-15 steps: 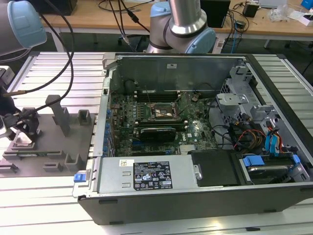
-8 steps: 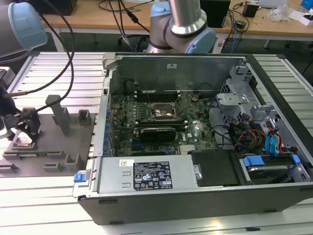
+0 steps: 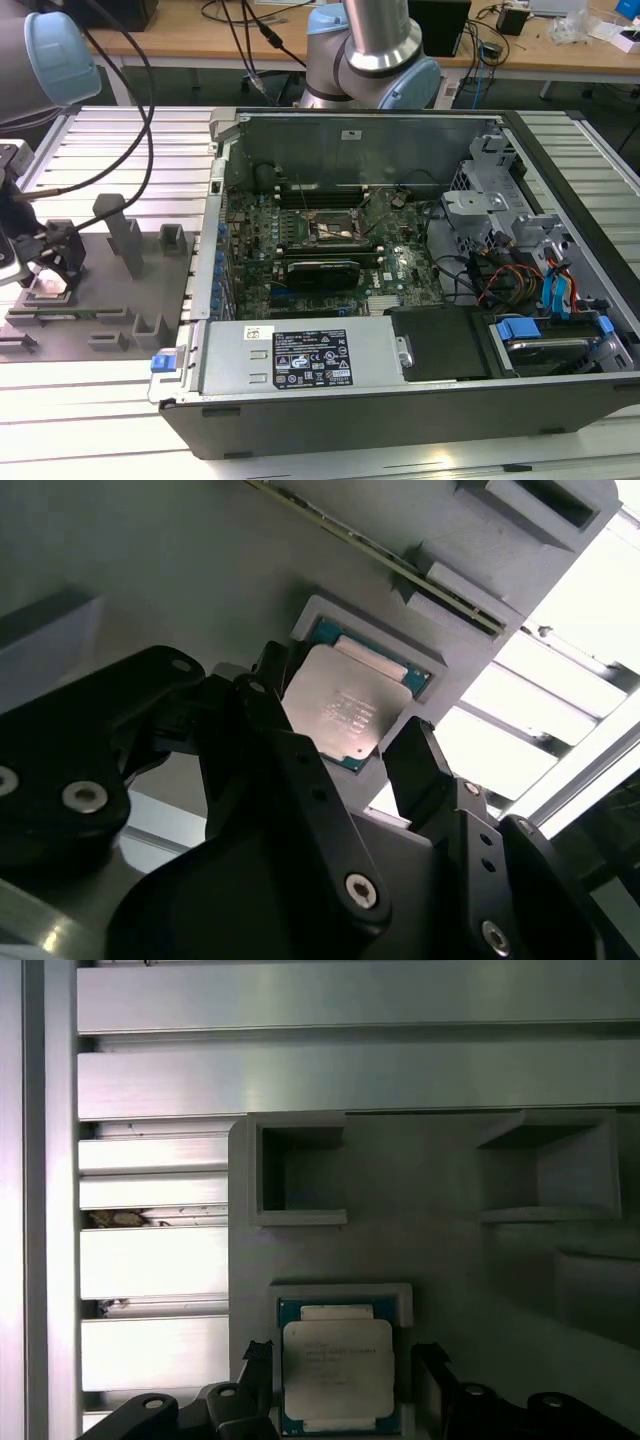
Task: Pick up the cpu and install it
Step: 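Pick up the cpu and move it towards the insertion slot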
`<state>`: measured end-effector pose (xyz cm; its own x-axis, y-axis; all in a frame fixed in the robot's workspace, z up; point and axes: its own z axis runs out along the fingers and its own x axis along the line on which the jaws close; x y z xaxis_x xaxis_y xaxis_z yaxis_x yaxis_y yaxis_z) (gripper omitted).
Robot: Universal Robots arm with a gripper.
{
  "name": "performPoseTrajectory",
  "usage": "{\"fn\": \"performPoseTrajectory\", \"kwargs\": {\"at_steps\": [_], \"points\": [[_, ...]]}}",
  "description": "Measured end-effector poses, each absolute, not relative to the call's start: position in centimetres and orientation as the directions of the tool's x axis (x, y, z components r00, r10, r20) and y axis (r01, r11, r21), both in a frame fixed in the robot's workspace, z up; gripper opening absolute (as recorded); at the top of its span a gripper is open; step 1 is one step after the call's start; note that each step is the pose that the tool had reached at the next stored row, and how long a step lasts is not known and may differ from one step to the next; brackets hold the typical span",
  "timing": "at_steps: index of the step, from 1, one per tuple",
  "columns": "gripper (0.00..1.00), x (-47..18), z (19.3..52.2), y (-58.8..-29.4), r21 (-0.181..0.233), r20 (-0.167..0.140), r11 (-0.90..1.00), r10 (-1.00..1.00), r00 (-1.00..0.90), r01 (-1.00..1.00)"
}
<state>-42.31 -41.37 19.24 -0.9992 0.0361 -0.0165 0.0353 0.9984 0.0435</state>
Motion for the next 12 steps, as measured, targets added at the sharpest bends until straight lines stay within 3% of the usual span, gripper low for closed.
{"fn": "performPoseTrajectory", "kwargs": {"at_steps": [12], "points": [[0.66, -42.32, 18.94, -41.35, 0.044, -0.017, 0.998, 0.036, -0.999, 0.035]]}}
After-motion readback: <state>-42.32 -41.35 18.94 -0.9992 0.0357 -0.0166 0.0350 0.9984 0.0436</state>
